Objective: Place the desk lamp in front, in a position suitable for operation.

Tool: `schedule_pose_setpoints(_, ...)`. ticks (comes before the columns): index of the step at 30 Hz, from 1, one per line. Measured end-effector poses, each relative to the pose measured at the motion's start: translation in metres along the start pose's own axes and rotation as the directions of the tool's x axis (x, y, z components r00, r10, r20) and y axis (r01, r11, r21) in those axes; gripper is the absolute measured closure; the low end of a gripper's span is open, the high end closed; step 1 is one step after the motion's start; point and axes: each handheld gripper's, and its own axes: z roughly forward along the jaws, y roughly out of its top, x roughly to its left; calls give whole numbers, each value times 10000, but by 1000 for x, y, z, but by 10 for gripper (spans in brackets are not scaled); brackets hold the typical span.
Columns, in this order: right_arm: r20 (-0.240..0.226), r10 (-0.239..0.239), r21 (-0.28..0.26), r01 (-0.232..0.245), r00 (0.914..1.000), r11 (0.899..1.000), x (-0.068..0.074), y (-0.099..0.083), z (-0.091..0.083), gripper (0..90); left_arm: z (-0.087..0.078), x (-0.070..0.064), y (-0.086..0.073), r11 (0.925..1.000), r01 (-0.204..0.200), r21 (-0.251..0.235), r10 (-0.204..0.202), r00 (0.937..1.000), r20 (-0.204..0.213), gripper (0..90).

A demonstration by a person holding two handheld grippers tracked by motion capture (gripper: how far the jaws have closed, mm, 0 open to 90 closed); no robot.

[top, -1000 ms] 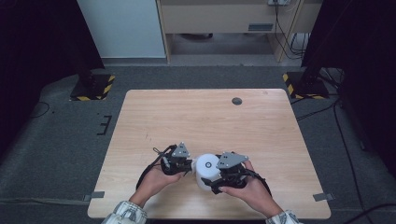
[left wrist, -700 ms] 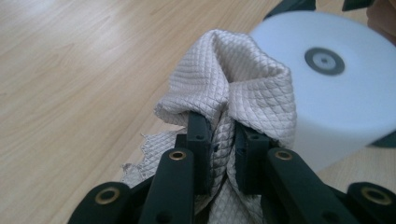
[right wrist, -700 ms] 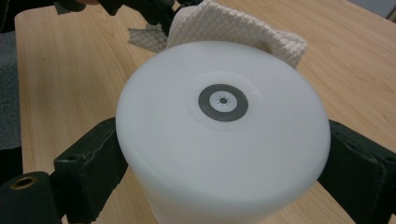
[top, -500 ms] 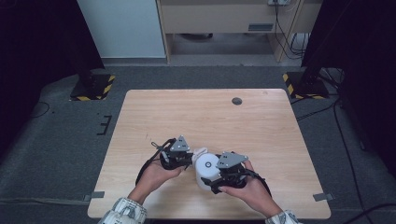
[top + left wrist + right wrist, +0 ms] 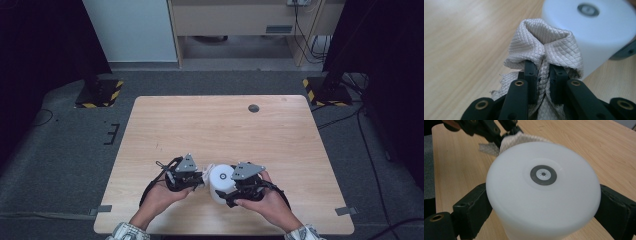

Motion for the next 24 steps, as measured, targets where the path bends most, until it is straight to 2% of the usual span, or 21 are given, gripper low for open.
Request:
schedule_pose_setpoints(3, 9, 7, 3, -7, 10000, 10000, 0, 0, 0, 89, 0, 4, 7, 10000, -48, -40, 48, 10000, -58, 779)
schedule_pose_setpoints(7, 18, 8, -22, -8, 10000, 10000, 0, 0, 0, 89, 9, 9, 9, 10000, 25, 84, -24, 10000, -89, 779)
schedule_pose_setpoints(10, 14, -5, -35, 5, 10000, 10000, 0, 0, 0, 89, 18, 12, 4, 9996, 192, 192, -192, 9998, 3, 779)
schedule_pose_setpoints(14, -12, -21, -31, 21, 10000, 10000, -1, 0, 1, 89, 27, 12, -12, 9985, 508, 197, -511, 9986, 110, 780)
schedule_pose_setpoints(17, -23, -29, -35, 28, 10000, 10000, -1, 0, 1, 89, 25, 7, -19, 9984, 488, 288, -493, 9987, 156, 781)
schedule_pose_setpoints(20, -22, -43, -12, 43, 10000, 10000, -1, 0, 1, 89, 17, 2, -20, 9990, 299, 326, -306, 9993, 221, 781)
schedule_pose_setpoints(24, -2, -12, -27, 12, 10000, 10000, -1, 0, 1, 89, 4, -1, -15, 9999, 162, -29, -162, 9997, 163, 781)
